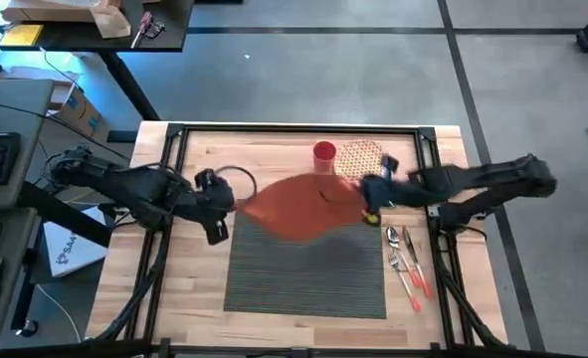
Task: Set table place
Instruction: Fold the orange table napkin
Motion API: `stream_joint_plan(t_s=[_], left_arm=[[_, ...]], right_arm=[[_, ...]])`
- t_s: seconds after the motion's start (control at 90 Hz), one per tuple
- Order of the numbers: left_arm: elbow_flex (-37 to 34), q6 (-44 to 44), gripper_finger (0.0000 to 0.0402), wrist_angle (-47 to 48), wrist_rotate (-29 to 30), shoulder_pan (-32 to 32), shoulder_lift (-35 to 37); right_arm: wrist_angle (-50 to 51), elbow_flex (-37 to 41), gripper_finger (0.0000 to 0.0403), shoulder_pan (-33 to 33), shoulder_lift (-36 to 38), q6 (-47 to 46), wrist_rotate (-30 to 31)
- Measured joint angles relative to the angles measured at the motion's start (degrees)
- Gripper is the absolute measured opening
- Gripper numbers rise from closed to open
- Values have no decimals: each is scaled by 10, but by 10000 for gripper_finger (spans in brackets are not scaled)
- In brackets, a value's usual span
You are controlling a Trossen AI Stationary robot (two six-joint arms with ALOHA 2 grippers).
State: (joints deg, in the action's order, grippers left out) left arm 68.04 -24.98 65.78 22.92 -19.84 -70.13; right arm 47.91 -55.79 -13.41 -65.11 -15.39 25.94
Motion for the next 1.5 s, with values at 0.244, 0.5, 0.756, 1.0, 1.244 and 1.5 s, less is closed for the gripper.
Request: stream_joint_plan(t_s=[0.244,0.5,0.756,1.0,1.244,1.5], left_arm=[[-106,13,0,-49,-92,-89,-74],[-120,2,2,-112,-165,-137,-146],[-112,-23,39,-129,-212,-138,-153],[-70,10,51,-119,-223,-147,-152],[-66,-11,80,-99,-224,-147,-152],[-72,-77,116,-84,-185,-143,-152]], right_arm=[[-229,203,16,-128,-17,-119,-181],[-275,215,111,-156,-79,-167,-263],[-364,214,169,-159,-86,-160,-300],[-374,214,136,-108,-109,-316,-214],[-444,214,81,-69,-213,-333,-287],[-478,179,11,-159,-229,-290,-363]])
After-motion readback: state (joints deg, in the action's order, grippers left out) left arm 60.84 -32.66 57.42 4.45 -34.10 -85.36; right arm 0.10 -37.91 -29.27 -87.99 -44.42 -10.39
